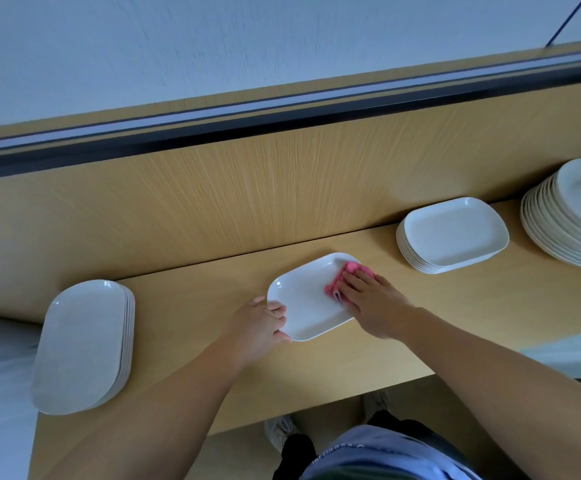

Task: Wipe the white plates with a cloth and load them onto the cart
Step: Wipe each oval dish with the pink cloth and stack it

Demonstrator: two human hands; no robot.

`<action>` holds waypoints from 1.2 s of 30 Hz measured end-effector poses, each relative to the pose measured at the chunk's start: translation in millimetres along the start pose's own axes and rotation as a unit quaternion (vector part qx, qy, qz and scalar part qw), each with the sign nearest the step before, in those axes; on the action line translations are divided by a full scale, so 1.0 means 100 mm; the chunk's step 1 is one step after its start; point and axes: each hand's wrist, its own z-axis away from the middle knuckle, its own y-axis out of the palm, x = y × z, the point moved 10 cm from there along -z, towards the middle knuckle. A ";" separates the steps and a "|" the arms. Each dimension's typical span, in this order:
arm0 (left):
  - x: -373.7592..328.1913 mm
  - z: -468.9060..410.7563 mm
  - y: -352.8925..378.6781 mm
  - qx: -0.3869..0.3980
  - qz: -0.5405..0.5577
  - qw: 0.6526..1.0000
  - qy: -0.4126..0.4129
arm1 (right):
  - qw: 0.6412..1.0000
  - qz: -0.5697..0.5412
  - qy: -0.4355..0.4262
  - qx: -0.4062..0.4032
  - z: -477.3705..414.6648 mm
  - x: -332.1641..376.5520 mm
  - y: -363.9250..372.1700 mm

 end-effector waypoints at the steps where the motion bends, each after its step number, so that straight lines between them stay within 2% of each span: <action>1: 0.01 0.00 0.00 0.005 0.000 1.000 -0.005 | 1.000 -0.002 -0.001 -0.001 0.04 0.01 0.00; 7: 0.00 -0.01 0.01 0.048 -0.013 0.999 -0.014 | 0.999 -0.032 -0.001 -0.030 0.17 0.06 0.05; 14: 0.01 -0.01 0.00 0.045 -0.005 0.999 -0.019 | 0.997 -0.061 0.011 -0.052 0.21 0.15 0.05; 18: 0.01 -0.02 -0.02 0.032 0.011 0.999 -0.016 | 0.993 -0.088 -0.055 -0.064 0.24 0.25 -0.09; 20: 0.00 -0.02 -0.07 0.019 0.012 1.000 -0.013 | 0.983 -0.126 -0.085 -0.105 0.29 0.24 -0.25; 22: -0.03 -0.01 -0.14 0.000 0.018 1.000 -0.011 | 0.963 -0.177 -0.084 -0.188 0.38 0.12 -0.45; 25: -0.06 0.06 -0.22 -0.023 0.046 0.998 -0.047 | 0.933 -0.235 -0.084 -0.261 0.51 -0.09 -0.70; 29: -0.22 0.11 -0.25 -0.068 0.058 0.992 -0.083 | 0.927 -0.233 -0.115 -0.272 0.61 -0.20 -0.86; 34: -0.36 0.06 -0.09 -0.080 0.074 0.982 -0.155 | 0.924 -0.229 -0.170 -0.254 0.66 -0.24 -0.87; 36: -0.39 0.04 0.02 -0.058 0.074 0.982 -0.164 | 0.927 -0.214 -0.184 -0.246 0.66 -0.26 -0.86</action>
